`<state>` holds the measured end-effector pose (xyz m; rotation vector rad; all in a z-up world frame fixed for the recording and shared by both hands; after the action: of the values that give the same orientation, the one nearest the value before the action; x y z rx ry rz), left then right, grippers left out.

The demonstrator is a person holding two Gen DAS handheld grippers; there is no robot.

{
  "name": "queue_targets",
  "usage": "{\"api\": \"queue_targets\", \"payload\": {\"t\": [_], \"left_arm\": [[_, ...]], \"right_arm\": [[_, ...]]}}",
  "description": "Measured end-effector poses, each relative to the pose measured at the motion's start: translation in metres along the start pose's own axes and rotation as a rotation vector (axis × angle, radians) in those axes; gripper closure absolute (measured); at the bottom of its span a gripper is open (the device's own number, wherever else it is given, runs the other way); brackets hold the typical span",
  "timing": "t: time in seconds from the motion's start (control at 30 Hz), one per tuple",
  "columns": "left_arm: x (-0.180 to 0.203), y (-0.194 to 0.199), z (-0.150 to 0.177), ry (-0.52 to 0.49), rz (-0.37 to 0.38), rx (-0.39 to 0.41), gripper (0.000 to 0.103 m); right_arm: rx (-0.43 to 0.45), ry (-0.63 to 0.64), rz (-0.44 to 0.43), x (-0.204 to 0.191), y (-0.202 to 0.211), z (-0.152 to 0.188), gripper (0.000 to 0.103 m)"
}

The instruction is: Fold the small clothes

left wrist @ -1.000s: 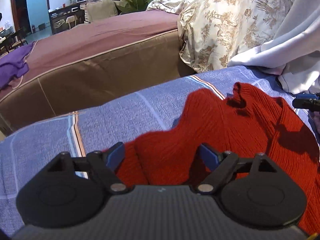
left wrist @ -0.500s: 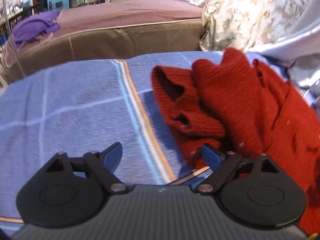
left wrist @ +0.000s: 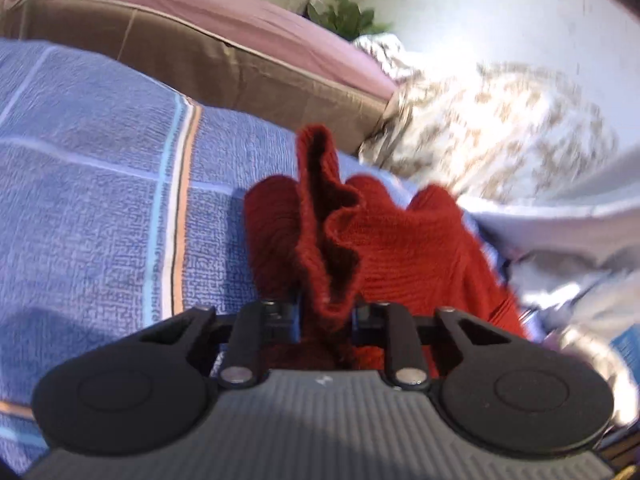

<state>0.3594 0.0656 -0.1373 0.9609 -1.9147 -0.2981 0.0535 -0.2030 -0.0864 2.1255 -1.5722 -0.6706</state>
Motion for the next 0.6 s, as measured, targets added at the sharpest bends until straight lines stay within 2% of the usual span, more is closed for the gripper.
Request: {"api": "queue_targets", "payload": {"t": [0.03, 0.17, 0.23, 0.3, 0.33, 0.37, 0.43, 0.5, 0.53, 0.6], "left_arm": [[-0.005, 0.013, -0.004, 0.032, 0.011, 0.030, 0.086], [-0.026, 0.077, -0.030, 0.060, -0.028, 0.162, 0.086], [-0.045, 0.114, -0.045, 0.126, -0.043, 0.237, 0.087], [-0.061, 0.156, -0.060, 0.146, -0.116, 0.314, 0.087], [-0.067, 0.178, -0.070, 0.105, -0.177, 0.345, 0.087], [-0.073, 0.195, -0.072, 0.078, -0.223, 0.368, 0.093], [-0.093, 0.228, -0.073, 0.125, -0.287, 0.424, 0.095], [-0.114, 0.246, -0.069, 0.178, -0.372, 0.419, 0.095], [-0.121, 0.248, -0.065, 0.169, -0.437, 0.375, 0.094], [-0.120, 0.240, -0.055, 0.098, -0.495, 0.279, 0.094]], "right_arm": [[-0.004, -0.027, 0.005, 0.002, 0.001, 0.002, 0.000], [0.006, -0.092, 0.024, 0.010, 0.010, 0.006, 0.000], [0.010, -0.109, 0.023, 0.014, 0.011, 0.006, 0.000], [0.023, -0.129, 0.033, 0.016, 0.012, 0.003, 0.000], [0.027, -0.137, 0.030, 0.017, 0.012, 0.002, 0.000], [0.025, -0.147, 0.023, 0.018, 0.011, 0.002, 0.000], [0.029, -0.154, 0.025, 0.020, 0.012, 0.002, 0.000], [0.029, -0.152, 0.020, 0.021, 0.010, 0.003, 0.000], [0.026, -0.152, 0.017, 0.021, 0.008, 0.004, 0.000], [0.017, -0.141, 0.016, 0.024, 0.002, 0.002, 0.000]]}}
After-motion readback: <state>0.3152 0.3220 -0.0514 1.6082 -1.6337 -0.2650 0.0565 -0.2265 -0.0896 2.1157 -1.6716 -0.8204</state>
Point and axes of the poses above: each gripper's, at about its wrist camera, not at the fingertips, and y roughly against the way its jaws point, x to its right, z to its underside, the point moved 3 cm from there along -y, roughly the way its jaws point, and after that the axes turned 4 degrees about y, right-handed, at the moved point
